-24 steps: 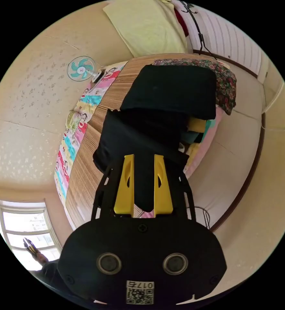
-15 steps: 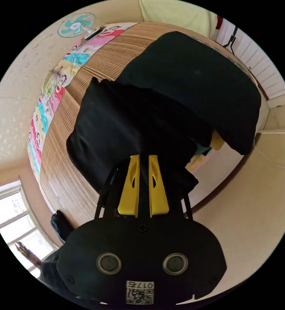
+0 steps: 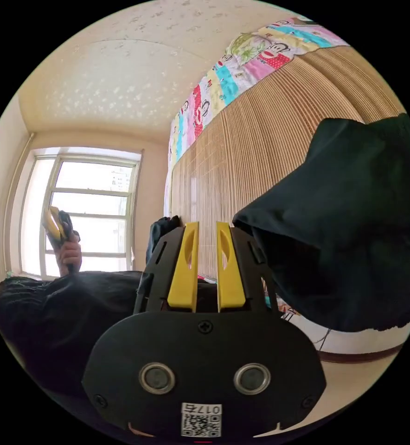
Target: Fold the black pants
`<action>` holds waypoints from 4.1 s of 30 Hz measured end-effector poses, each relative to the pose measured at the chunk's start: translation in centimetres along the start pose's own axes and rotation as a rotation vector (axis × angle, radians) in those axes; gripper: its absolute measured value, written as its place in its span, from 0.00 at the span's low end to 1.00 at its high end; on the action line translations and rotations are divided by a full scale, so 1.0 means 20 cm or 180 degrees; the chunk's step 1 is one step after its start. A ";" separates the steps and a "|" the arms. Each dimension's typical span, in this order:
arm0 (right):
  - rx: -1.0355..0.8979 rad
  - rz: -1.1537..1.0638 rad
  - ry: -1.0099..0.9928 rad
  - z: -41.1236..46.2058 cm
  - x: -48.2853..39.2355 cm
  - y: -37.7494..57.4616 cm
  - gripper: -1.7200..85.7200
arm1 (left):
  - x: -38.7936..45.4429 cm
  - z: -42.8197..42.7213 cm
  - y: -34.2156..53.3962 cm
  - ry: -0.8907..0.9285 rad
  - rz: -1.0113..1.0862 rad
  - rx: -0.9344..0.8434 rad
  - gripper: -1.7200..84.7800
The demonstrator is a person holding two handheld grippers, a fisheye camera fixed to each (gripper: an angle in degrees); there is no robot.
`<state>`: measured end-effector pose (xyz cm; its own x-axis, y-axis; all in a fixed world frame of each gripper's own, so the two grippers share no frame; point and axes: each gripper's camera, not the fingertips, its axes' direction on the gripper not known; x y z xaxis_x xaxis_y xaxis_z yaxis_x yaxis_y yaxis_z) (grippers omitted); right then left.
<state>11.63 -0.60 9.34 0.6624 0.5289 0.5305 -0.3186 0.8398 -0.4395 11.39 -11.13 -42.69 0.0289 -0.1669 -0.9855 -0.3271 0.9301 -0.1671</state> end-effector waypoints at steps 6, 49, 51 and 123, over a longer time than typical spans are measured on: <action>0.1624 0.0988 0.1379 -0.67 0.23 0.25 0.15 | -0.13 -0.08 0.02 0.0062 -0.0198 0.0185 0.08; 0.0118 -0.2222 -0.0813 -0.18 -1.68 1.54 0.14 | 0.38 -0.46 0.63 -0.0826 0.1843 0.0813 0.04; 0.0013 -0.2541 -0.0785 -0.14 -1.89 1.74 0.20 | 0.46 -0.27 0.69 -0.1142 0.2081 0.0617 0.04; 0.2757 -0.2049 0.0918 -1.00 -3.14 0.18 0.07 | 1.61 -1.33 -1.22 -0.1407 0.2034 0.1809 0.08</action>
<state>-17.64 -33.21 -40.02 0.9708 0.0109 0.2397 -0.1498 0.8079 0.5699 -4.86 -47.95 -69.70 0.3952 0.4565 -0.7971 0.0988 0.8416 0.5309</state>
